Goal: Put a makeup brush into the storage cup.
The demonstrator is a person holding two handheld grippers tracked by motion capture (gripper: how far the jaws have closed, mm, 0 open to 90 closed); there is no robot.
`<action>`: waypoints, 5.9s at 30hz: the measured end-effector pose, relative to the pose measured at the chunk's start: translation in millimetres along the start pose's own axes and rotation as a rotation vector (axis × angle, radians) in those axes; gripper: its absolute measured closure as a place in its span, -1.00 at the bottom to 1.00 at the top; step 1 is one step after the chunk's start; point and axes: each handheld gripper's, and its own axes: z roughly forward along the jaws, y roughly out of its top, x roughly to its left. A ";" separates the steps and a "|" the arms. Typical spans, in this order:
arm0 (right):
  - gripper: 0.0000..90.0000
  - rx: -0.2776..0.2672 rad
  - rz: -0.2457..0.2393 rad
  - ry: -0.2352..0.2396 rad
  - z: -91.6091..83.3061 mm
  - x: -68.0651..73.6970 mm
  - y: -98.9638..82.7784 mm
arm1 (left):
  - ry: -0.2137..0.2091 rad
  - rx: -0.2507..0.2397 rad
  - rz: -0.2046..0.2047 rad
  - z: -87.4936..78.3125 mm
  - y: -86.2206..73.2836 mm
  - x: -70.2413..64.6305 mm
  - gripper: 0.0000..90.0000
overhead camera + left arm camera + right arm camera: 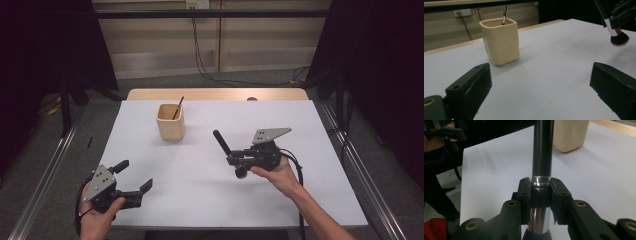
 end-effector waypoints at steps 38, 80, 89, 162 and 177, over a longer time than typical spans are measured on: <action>0.59 0.303 -0.170 0.133 37.8 21.8 20.2 | -0.238 0.138 0.080 50.2 27.2 -22.3 -0.93; 0.59 0.797 -0.342 0.189 59.2 32.3 28.4 | -0.436 0.364 0.218 92.8 48.7 -46.5 -0.89; 0.59 0.835 -0.347 0.186 60.4 28.6 31.5 | -0.485 0.444 0.253 109.4 56.1 -55.4 -0.88; 0.59 0.794 -0.424 0.221 68.0 28.3 23.9 | -0.731 0.741 0.365 166.7 50.3 -72.7 0.66; -0.16 0.712 -0.393 0.190 65.3 21.6 23.7 | -0.702 0.731 0.350 165.3 50.1 -67.0 0.66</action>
